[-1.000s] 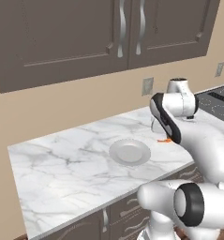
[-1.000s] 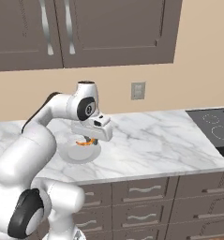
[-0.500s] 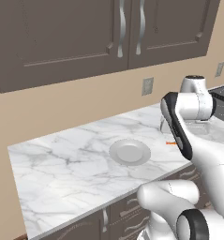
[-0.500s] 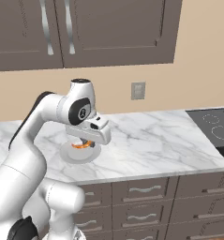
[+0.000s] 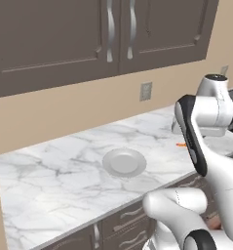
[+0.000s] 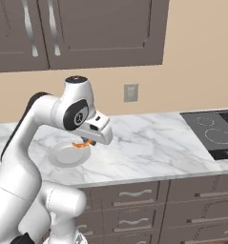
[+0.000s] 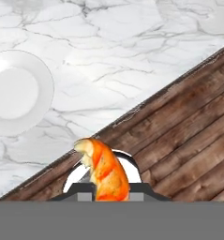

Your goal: Pick up the knife from the drawer and place it on the cutting board. Then place the meat from the plate to the cutting board.

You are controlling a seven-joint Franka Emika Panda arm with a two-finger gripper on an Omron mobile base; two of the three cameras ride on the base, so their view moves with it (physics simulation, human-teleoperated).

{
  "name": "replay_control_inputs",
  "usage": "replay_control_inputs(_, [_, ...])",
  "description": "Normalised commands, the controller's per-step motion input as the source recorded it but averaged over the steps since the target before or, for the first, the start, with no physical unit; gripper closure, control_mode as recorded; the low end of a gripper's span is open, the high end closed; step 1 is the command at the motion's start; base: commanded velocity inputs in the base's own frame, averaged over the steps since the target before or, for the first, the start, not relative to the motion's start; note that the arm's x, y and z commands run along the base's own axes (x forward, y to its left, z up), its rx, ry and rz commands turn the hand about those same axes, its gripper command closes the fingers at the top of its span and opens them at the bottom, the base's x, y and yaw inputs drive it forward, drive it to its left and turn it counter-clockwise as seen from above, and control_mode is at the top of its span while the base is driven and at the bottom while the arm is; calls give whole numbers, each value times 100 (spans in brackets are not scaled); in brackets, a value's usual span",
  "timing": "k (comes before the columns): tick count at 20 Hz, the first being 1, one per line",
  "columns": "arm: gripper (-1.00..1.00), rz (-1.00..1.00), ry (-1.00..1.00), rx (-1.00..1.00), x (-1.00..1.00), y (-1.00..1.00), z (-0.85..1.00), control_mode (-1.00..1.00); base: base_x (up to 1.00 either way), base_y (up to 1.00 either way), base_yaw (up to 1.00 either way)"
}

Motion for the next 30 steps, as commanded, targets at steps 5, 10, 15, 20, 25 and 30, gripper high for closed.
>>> replay_control_inputs(5, [100, 0, 0, 0, 0, 0, 0, 100, 45, -100, -11])
replay_control_inputs(10, [100, 0, 0, 0, 0, 0, 0, 100, 19, -100, -17])
replay_control_inputs(15, [100, 0, 0, 0, 0, 0, 0, 100, -31, -100, -28])
replay_control_inputs(20, [100, 0, 0, 0, 0, 0, 0, 100, -82, -100, -19])
replay_control_inputs(25, [100, 0, 0, 0, 0, 0, 0, 100, 9, -100, -13])
replay_control_inputs(30, [100, 0, 0, 0, 0, 0, 0, 100, 49, -100, -9])
